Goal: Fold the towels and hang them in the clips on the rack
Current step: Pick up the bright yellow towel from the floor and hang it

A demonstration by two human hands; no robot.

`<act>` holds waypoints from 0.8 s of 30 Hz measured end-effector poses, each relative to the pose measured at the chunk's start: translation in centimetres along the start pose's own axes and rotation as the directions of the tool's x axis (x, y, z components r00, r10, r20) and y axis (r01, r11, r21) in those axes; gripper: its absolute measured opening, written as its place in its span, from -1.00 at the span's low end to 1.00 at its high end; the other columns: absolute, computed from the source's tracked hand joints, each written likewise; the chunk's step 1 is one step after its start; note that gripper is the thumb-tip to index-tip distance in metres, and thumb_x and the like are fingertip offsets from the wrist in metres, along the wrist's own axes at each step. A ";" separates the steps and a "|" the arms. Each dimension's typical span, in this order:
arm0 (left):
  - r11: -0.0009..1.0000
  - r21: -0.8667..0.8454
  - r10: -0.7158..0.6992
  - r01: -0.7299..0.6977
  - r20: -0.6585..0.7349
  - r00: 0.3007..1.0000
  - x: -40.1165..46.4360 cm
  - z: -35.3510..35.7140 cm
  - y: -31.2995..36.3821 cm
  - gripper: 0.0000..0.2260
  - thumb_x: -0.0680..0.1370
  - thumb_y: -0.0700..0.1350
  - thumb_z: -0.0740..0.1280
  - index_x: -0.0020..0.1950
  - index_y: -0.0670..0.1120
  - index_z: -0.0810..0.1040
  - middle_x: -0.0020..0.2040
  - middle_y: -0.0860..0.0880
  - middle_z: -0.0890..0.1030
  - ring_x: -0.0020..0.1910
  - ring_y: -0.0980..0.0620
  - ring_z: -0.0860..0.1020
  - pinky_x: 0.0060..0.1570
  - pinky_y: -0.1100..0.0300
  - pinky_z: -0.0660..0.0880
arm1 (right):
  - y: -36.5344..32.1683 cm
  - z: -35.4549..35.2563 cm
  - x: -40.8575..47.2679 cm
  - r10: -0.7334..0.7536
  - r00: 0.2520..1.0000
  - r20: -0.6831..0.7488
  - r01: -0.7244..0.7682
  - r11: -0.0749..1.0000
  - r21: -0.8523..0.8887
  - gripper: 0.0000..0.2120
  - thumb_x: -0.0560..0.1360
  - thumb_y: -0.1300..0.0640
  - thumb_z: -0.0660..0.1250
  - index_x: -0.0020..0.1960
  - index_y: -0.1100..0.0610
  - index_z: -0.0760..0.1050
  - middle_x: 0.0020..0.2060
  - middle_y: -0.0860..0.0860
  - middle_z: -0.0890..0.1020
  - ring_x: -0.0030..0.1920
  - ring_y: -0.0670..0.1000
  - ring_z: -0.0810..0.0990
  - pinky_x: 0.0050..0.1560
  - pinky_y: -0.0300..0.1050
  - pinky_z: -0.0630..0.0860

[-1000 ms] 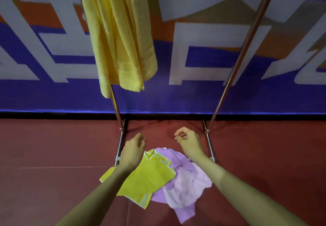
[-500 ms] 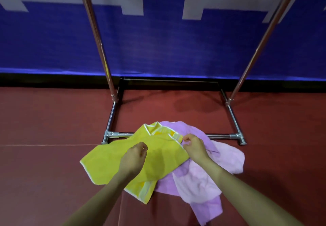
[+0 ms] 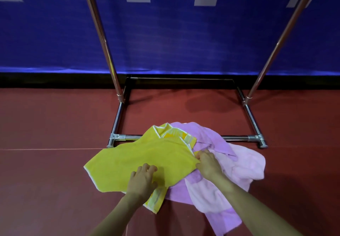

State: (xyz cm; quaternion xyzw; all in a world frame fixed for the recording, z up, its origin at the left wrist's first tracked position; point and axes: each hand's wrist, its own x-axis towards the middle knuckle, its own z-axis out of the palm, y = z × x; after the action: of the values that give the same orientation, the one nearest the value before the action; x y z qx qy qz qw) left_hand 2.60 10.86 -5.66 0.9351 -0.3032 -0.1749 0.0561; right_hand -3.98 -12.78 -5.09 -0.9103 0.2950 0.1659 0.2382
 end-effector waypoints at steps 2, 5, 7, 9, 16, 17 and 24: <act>0.994 0.102 0.034 -0.031 -0.024 0.999 0.0 1.0 0.1 -0.43 0.11 0.16 0.59 0.01 0.02 0.49 -0.09 0.01 0.53 -0.17 -0.03 0.58 -0.21 0.04 0.49 | -0.1 0.0 -0.1 -0.007 1.000 -0.010 0.006 0.999 -0.054 -0.79 0.49 0.19 0.20 0.09 0.12 0.50 0.26 0.12 0.43 0.26 0.17 0.39 0.17 -0.03 0.37; 0.996 0.093 -0.005 0.011 -0.063 0.998 0.5 2.9 -0.1 -0.34 -0.14 0.20 0.62 -0.18 -0.04 0.51 -0.28 -0.02 0.53 -0.42 -0.04 0.53 -0.48 0.06 0.46 | -0.4 -0.1 -0.6 -0.030 0.998 -0.058 0.028 0.999 -0.037 -0.85 0.48 0.18 0.21 0.02 0.06 0.48 0.17 0.12 0.51 0.22 0.17 0.40 0.13 -0.06 0.34; 0.990 0.140 0.002 0.005 -0.049 0.999 0.5 3.1 0.3 -0.35 -0.13 0.24 0.60 -0.21 -0.07 0.55 -0.28 -0.06 0.54 -0.44 -0.08 0.51 -0.49 0.06 0.45 | -0.4 -0.2 -1.1 -0.072 0.993 -0.089 0.074 0.997 0.017 -0.90 0.49 0.18 0.23 0.00 0.07 0.44 0.06 0.15 0.58 0.17 0.18 0.46 0.03 -0.05 0.34; 0.987 0.163 -0.005 0.018 -0.082 0.997 0.4 3.3 0.7 -0.40 -0.07 0.23 0.59 -0.21 -0.09 0.58 -0.27 -0.08 0.56 -0.46 -0.10 0.50 -0.50 0.08 0.43 | -0.2 -0.3 -1.5 -0.112 0.983 -0.146 0.123 0.990 0.069 -0.96 0.52 0.17 0.22 -0.03 0.10 0.40 -0.02 0.19 0.60 0.10 0.19 0.51 -0.05 -0.03 0.34; 0.890 -0.446 -0.232 0.092 -0.271 0.934 -0.3 1.9 1.2 -0.94 0.54 -0.21 0.11 -0.06 -0.14 0.36 -0.41 0.05 0.37 -0.33 -0.24 0.49 -0.26 0.05 0.33 | 0.2 -0.3 -2.2 -0.083 0.976 -0.200 0.163 0.891 0.424 -0.93 0.55 0.20 0.23 -0.08 0.05 0.40 -0.34 0.05 0.49 -0.18 0.16 0.51 -0.23 -0.07 0.34; 0.820 -0.564 -0.280 0.099 -0.244 0.928 -0.2 1.4 1.4 -0.92 0.56 -0.17 0.09 -0.04 -0.16 0.35 -0.40 0.00 0.41 -0.30 -0.26 0.48 -0.26 0.03 0.31 | 0.2 -0.3 -2.2 -0.062 0.976 -0.209 0.158 0.860 0.485 -0.90 0.54 0.21 0.25 -0.11 0.04 0.40 -0.37 0.01 0.48 -0.23 0.12 0.48 -0.25 -0.09 0.33; 0.999 -0.005 0.039 -0.042 -0.252 0.967 -0.3 -1.6 1.2 -0.49 0.43 0.39 0.13 -0.10 -0.08 0.39 -0.43 0.00 0.53 -0.48 -0.07 0.55 -0.52 0.18 0.29 | -0.4 -1.4 -2.4 0.096 0.951 -0.293 0.199 0.532 0.823 -0.76 0.47 0.37 0.29 -0.17 0.04 0.56 -0.30 -0.06 0.60 -0.29 -0.04 0.50 -0.33 -0.29 0.38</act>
State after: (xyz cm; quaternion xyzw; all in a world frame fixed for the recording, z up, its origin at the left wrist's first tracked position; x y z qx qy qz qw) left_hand 2.25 10.06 -3.81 0.9430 -0.3117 -0.0554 0.1026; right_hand -5.36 -12.13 -2.70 -0.7038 0.3433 -0.1457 0.6046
